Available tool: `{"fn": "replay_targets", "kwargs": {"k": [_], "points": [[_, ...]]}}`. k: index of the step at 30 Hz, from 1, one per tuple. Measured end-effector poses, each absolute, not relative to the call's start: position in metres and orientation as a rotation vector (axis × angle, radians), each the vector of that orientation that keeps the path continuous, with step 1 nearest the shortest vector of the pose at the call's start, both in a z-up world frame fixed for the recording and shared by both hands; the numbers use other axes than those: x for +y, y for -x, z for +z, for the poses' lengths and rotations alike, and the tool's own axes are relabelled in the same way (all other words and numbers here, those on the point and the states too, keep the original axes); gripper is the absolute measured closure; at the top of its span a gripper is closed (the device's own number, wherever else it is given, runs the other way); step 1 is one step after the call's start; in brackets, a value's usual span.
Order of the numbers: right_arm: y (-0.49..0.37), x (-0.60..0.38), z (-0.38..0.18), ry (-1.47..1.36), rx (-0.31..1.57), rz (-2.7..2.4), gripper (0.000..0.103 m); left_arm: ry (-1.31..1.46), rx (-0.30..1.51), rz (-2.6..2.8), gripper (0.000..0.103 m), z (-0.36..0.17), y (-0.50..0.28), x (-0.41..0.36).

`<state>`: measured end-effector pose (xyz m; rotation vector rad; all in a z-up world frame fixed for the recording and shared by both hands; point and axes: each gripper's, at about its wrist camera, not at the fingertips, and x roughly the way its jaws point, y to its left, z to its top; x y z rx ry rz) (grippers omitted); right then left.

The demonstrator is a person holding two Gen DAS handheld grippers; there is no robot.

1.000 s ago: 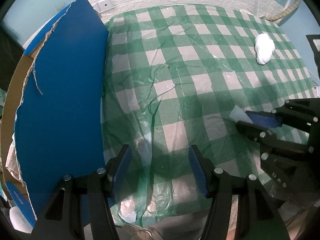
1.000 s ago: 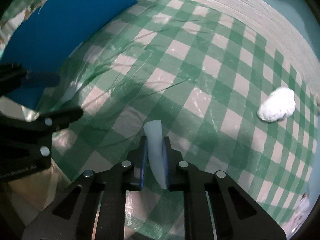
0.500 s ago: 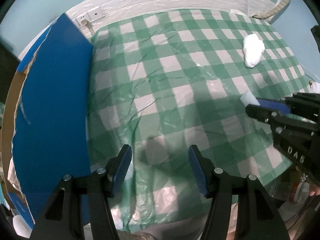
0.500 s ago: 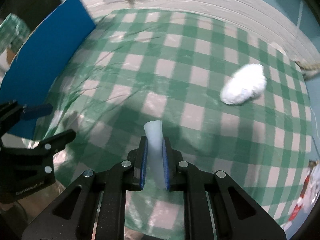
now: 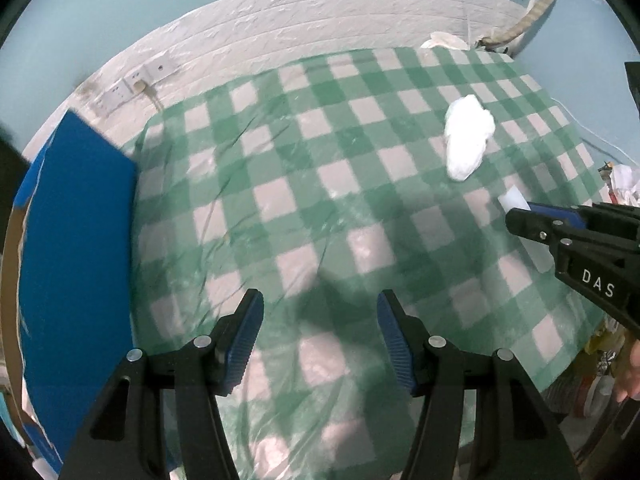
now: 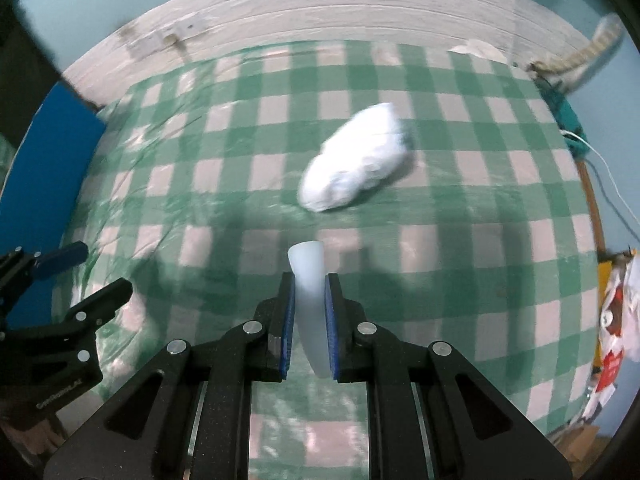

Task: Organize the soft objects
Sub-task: 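Grasp the crumpled white plastic bag with the left tool while the right tool holds the tube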

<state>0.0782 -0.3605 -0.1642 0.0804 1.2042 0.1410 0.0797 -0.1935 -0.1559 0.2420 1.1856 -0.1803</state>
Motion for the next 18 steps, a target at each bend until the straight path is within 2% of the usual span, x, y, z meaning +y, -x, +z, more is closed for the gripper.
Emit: {"fn": "replay_targets", "kwargs": {"k": [14, 18], "points": [[-0.095, -0.414, -0.155, -0.168, 1.151, 0.011, 0.091, -0.272, 1.181, -0.274, 0.043, -0.164, -0.119, -0.255], [-0.105, -0.430, -0.154, -0.212, 1.136, -0.019, 0.091, -0.258, 1.176, -0.304, 0.033, -0.167, -0.134, -0.269]]}}
